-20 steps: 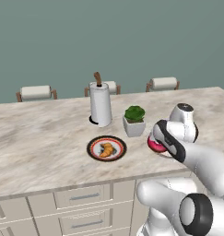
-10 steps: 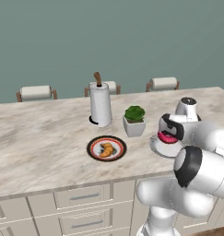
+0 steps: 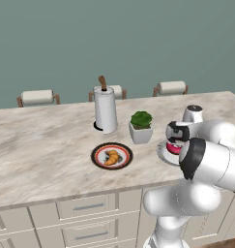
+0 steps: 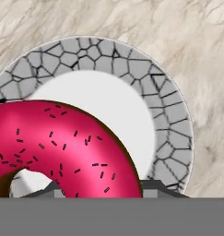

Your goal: Place the pastries on the plates.

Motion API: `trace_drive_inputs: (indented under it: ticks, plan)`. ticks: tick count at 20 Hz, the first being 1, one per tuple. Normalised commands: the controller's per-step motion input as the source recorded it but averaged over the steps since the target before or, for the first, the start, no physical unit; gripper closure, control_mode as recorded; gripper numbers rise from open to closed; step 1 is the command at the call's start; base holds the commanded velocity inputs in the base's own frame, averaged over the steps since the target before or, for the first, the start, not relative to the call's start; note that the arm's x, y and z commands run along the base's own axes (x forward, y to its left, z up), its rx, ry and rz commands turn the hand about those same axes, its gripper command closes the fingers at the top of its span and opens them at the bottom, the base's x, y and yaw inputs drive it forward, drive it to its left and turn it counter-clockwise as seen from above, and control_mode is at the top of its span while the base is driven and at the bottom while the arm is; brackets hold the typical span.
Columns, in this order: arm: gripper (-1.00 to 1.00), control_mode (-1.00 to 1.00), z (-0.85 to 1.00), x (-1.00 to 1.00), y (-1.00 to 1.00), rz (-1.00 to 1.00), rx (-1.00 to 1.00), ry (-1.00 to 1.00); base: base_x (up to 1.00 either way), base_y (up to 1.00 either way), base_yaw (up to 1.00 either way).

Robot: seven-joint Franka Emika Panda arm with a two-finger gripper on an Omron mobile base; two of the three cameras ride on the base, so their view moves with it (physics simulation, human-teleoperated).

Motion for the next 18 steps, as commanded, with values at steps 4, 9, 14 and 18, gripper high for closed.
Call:
trace_drive_inputs:
  ticks: [4,9,14,18]
  plan:
    - [1.00,-1.00,-0.48,0.00,-0.02,-0.02,0.01,0.11,0.00,0.00,0.00]
    - [1.00,-1.00,-0.27,0.00,-0.02,0.00,0.06,0.03,0.00,0.00,0.00]
    - [1.00,-1.00,-0.18,0.00,0.00,0.00,0.04,0.01,0.00,0.00,0.00]
    - [-1.00,-1.00,-0.04,0.00,0.00,0.00,0.02,0.00,0.00,0.00,0.00]
